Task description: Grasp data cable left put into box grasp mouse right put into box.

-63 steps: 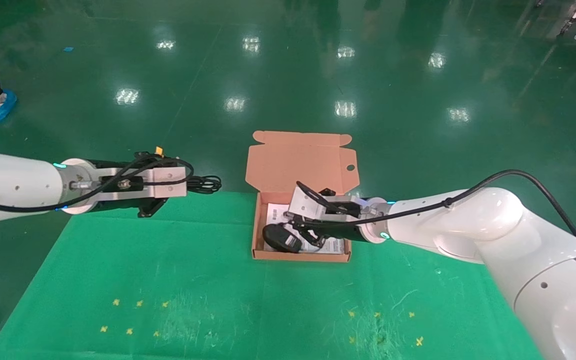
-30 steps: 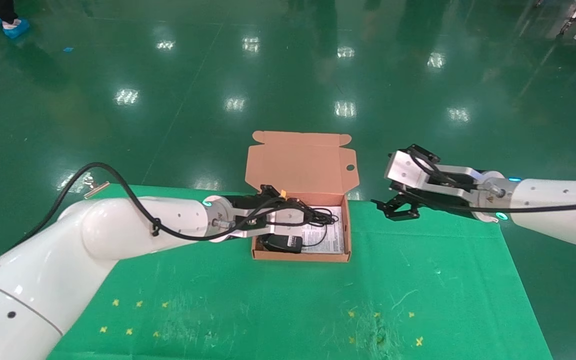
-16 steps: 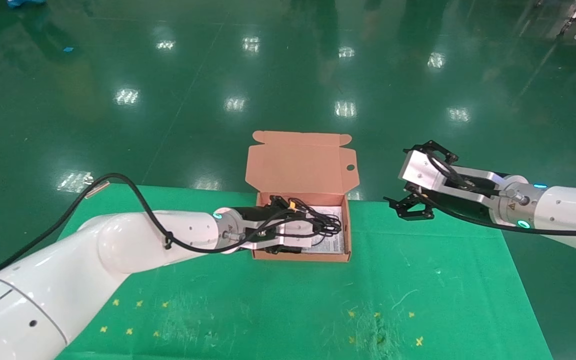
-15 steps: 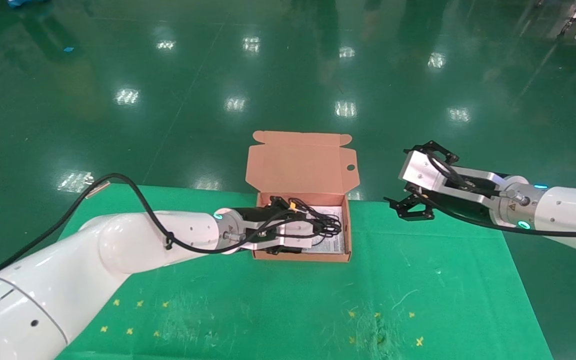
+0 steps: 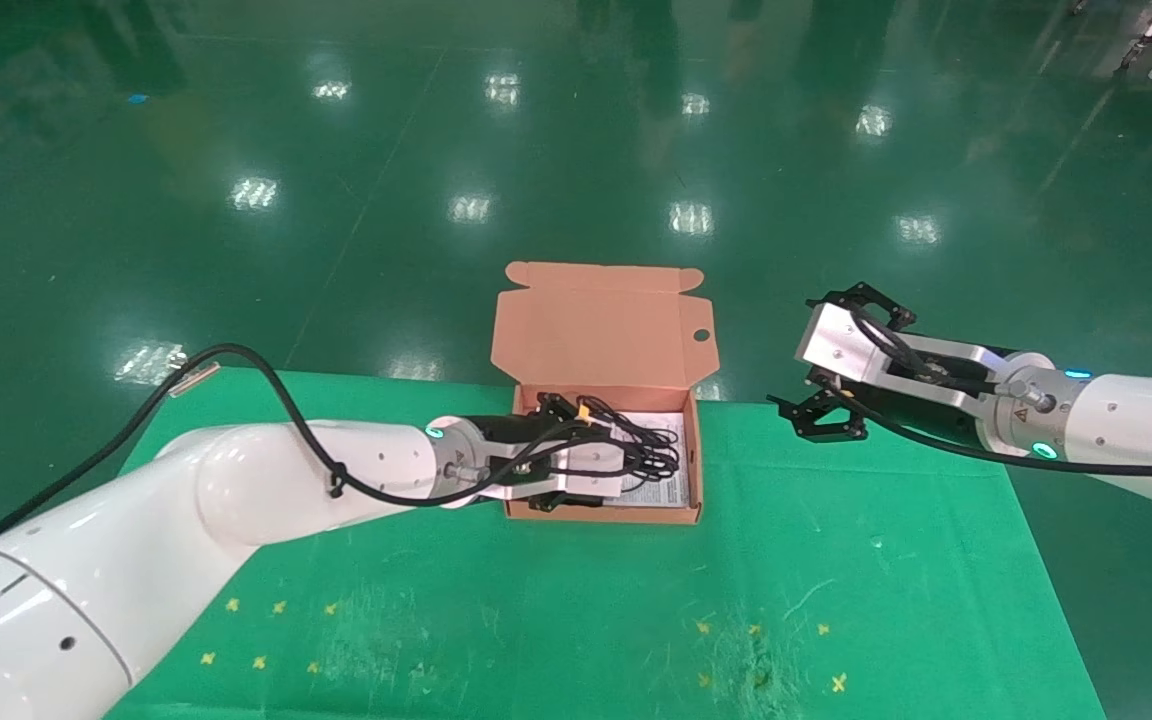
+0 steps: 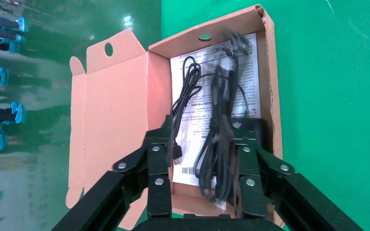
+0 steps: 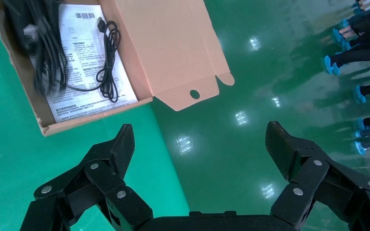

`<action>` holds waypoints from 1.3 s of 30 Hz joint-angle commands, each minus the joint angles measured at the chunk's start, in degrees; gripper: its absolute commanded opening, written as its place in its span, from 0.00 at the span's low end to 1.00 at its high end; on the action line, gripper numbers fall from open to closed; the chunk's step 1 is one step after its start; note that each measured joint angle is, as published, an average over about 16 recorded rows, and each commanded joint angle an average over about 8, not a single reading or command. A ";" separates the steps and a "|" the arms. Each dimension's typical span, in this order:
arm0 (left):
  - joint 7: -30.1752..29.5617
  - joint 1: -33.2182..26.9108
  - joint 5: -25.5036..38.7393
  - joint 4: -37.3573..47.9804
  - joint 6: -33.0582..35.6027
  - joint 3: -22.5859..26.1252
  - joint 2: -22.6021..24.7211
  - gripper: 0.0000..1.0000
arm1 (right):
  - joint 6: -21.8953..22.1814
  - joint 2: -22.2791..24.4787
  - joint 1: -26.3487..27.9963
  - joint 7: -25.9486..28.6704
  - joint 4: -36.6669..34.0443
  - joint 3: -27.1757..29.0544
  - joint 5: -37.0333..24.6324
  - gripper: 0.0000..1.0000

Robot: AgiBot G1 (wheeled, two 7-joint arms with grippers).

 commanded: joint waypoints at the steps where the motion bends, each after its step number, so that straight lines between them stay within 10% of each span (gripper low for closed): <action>1: 0.05 0.02 0.17 0.06 0.04 -0.10 0.09 1.00 | -0.04 -0.04 0.01 -0.04 -0.09 0.03 0.06 1.00; 26: -7.63 -8.22 -3.69 -3.72 3.39 -3.86 -6.95 1.00 | -1.49 0.98 5.61 -1.35 0.85 0.39 -3.21 1.00; 39: -9.90 -3.42 -12.46 -8.82 11.84 -10.91 -13.19 1.00 | -9.97 2.44 1.26 -0.81 2.58 6.78 3.92 1.00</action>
